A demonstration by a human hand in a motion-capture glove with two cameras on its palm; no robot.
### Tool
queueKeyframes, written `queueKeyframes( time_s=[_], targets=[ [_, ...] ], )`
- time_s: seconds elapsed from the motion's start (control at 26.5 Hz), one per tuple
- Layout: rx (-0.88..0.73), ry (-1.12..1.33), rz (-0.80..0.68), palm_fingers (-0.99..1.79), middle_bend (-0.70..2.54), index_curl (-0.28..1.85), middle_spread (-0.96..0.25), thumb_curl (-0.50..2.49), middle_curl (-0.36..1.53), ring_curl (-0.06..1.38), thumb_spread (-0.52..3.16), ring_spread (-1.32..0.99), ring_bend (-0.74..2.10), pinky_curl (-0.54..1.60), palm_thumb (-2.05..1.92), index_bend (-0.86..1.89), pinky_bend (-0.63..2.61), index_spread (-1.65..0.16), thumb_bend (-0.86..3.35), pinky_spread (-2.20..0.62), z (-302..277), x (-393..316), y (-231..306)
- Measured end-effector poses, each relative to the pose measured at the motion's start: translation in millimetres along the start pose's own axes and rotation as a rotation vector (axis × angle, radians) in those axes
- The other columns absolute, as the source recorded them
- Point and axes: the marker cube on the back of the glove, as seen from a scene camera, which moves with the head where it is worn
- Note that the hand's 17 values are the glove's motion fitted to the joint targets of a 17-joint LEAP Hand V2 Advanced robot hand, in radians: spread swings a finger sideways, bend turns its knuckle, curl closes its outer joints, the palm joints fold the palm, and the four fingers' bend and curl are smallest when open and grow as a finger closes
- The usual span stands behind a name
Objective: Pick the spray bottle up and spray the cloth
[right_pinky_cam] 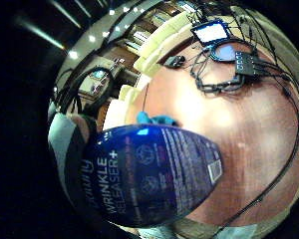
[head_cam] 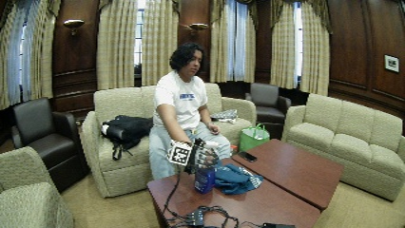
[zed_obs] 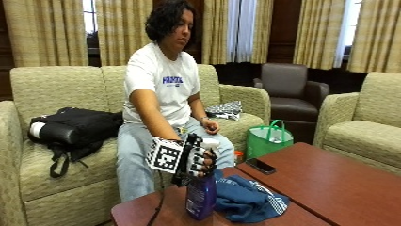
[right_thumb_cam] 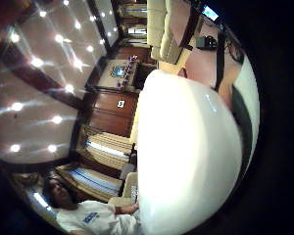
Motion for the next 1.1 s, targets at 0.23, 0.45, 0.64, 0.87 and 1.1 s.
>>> queueKeyframes(
  time_s=[0.23, 0.45, 0.64, 0.87, 1.1],
  targets=[
    [0.09, 0.064, -0.025, 1.46, 0.51, 0.4, -0.19, 0.51, 0.5, 0.42, 0.64, -0.21, 0.56, 0.36, 0.88, 0.3, 0.32, -0.28, 0.03, -0.23, -13, -8, 10],
    [-0.019, 0.213, -0.083, 1.45, 0.56, 0.46, -0.19, 0.57, 0.52, 0.44, 0.53, -0.21, 0.59, 0.37, 0.91, 0.38, 0.33, -0.27, 0.01, -0.27, -38, -47, 9],
    [-0.156, 0.475, -0.18, 1.43, 0.59, 0.49, -0.18, 0.61, 0.53, 0.45, 0.47, -0.21, 0.61, 0.38, 0.92, 0.41, 0.35, -0.26, -0.01, -0.28, -48, -86, 5],
    [-0.348, 0.756, -0.196, 1.42, 0.62, 0.51, -0.18, 0.65, 0.54, 0.46, 0.42, -0.21, 0.62, 0.39, 0.92, 0.43, 0.37, -0.25, -0.02, -0.29, -36, -116, 9],
    [-0.59, 0.966, -0.149, 1.41, 0.63, 0.53, -0.18, 0.68, 0.54, 0.46, 0.38, -0.21, 0.64, 0.39, 0.92, 0.44, 0.38, -0.25, -0.02, -0.29, -2, -130, 8]
  ],
)
